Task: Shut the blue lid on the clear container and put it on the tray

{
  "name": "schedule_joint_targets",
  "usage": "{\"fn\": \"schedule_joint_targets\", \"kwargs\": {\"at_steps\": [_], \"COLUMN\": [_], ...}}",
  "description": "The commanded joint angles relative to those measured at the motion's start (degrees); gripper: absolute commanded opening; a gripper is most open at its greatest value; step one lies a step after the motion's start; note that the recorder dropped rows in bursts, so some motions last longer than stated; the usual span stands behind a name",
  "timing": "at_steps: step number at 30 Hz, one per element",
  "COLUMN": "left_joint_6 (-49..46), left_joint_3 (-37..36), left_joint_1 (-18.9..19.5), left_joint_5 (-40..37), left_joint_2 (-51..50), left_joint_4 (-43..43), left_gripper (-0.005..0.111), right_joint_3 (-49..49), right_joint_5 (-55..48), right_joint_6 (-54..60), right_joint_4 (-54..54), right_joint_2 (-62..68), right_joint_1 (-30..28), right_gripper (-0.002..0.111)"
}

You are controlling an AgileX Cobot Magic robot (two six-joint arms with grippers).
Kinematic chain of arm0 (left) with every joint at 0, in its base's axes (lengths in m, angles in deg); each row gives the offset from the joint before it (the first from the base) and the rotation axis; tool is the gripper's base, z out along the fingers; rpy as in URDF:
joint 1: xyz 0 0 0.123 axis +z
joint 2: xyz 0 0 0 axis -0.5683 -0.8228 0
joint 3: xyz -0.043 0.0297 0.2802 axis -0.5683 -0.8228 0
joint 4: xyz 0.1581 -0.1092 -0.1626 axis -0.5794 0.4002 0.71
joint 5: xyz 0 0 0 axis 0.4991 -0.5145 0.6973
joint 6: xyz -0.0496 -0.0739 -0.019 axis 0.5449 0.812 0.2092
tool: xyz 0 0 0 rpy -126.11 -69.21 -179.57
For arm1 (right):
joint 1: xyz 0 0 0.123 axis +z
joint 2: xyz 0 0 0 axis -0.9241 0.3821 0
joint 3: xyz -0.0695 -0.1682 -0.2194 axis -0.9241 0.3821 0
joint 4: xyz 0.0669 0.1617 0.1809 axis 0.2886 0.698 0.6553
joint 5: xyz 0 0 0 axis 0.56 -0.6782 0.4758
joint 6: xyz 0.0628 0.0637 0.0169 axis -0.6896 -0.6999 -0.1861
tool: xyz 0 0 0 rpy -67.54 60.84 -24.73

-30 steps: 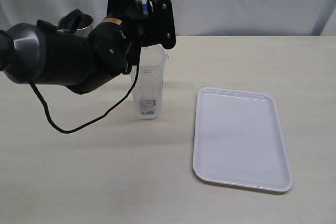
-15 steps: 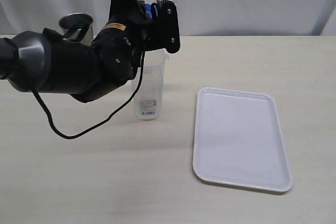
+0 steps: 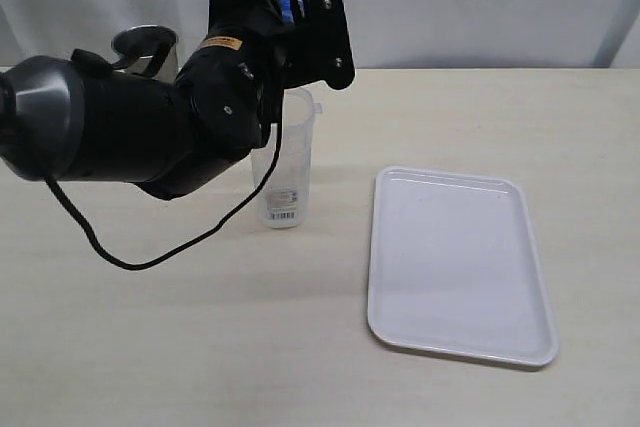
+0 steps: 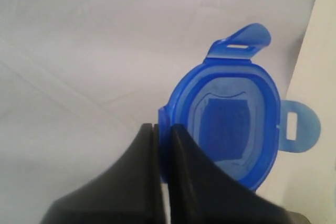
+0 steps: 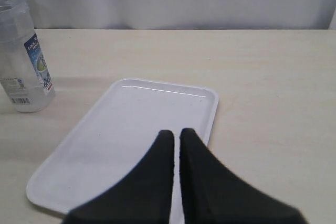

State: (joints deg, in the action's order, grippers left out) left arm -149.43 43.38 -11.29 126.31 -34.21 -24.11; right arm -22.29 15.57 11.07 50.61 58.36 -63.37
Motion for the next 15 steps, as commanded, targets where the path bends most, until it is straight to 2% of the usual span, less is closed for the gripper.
{"fn": "schedule_joint_targets", "kwargs": {"at_steps": [1, 11, 15], "left_joint_6": [-1.77, -1.77, -1.77], "left_joint_3": [-0.01, -3.40, -3.40], "left_joint_1": [-0.07, -0.07, -1.23], "left_joint_5": [1.24, 2.97, 3.10], "left_joint_2": [1.21, 1.33, 1.41], "left_joint_4": [3.13, 3.13, 3.70], "left_gripper": [0.000, 0.000, 0.000], "right_joint_3": [0.13, 0.13, 0.13], "right_joint_5": [-0.12, -0.12, -0.12], "right_joint_6": [0.28, 0.28, 0.28], "right_joint_4": [-0.48, -0.48, -0.48], "right_joint_2": [-0.24, -0.24, -0.24], "right_joint_1": [-0.33, -0.33, -0.33], "right_gripper": [0.004, 0.004, 0.004]}}
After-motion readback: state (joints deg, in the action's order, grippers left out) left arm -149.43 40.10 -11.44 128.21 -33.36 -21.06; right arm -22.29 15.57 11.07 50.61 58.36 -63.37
